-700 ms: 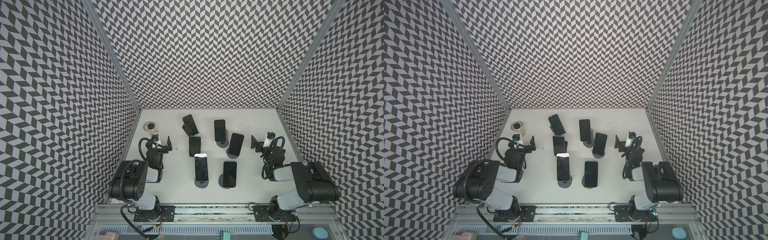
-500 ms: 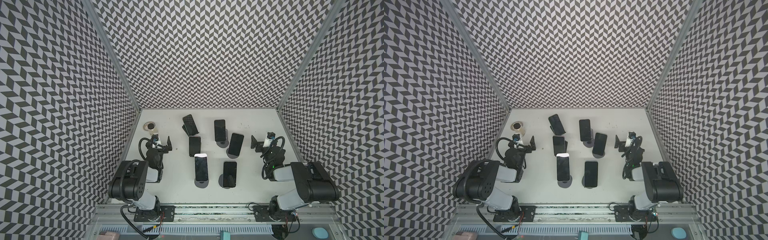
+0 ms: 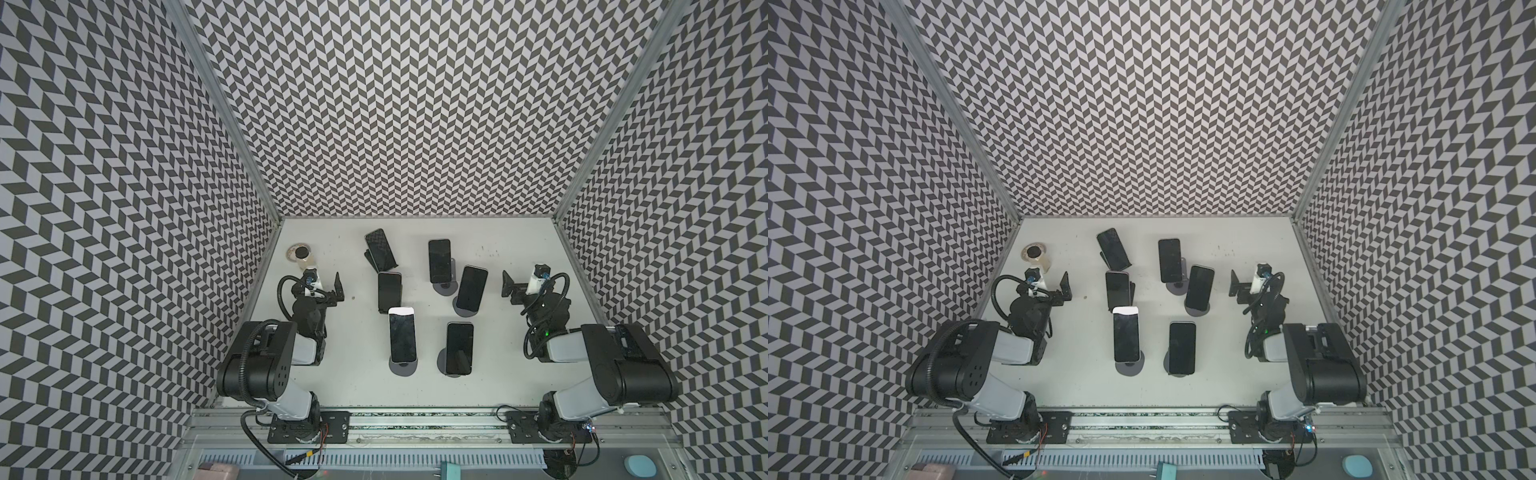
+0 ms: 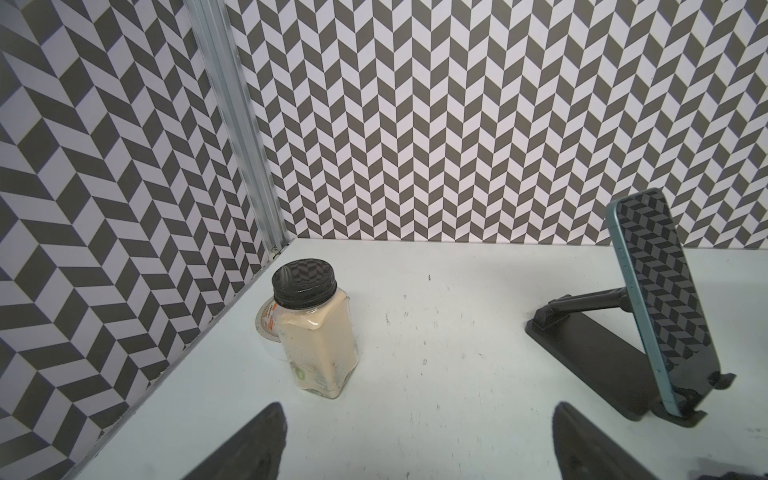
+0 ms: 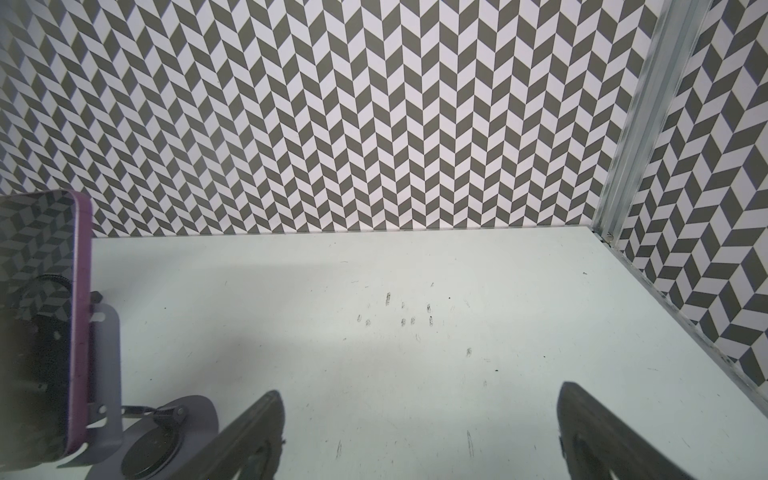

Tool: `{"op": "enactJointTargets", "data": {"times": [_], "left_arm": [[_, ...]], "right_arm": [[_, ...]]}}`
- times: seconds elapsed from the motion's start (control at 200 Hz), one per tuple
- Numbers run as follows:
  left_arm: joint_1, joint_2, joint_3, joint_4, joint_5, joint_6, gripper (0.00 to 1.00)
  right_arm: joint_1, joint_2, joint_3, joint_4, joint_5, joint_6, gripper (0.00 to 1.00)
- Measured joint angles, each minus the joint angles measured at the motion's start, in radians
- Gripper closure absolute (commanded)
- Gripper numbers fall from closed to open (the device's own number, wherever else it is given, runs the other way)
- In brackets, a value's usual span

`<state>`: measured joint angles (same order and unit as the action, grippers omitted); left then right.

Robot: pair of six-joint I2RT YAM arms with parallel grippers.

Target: Remove the phone from the phone stand

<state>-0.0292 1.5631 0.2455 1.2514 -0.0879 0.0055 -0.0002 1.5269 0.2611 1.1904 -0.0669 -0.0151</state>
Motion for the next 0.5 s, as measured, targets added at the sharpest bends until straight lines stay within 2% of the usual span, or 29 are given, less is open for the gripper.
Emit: {"op": "enactJointTargets", "data": {"times": [0.345, 0.501], "left_arm": [[0.0, -0.001, 0.0, 0.0, 0.0, 0.0, 0.04], [0.0, -0.045, 0.001, -0.035, -0.002, -0.003, 0.05]], "right_arm": [[0.0, 0.0, 0.003, -0.016, 0.001, 0.0, 0.01], [0.0, -0.002, 0.008, -0.045, 0.018, 0.001, 0.01]]}}
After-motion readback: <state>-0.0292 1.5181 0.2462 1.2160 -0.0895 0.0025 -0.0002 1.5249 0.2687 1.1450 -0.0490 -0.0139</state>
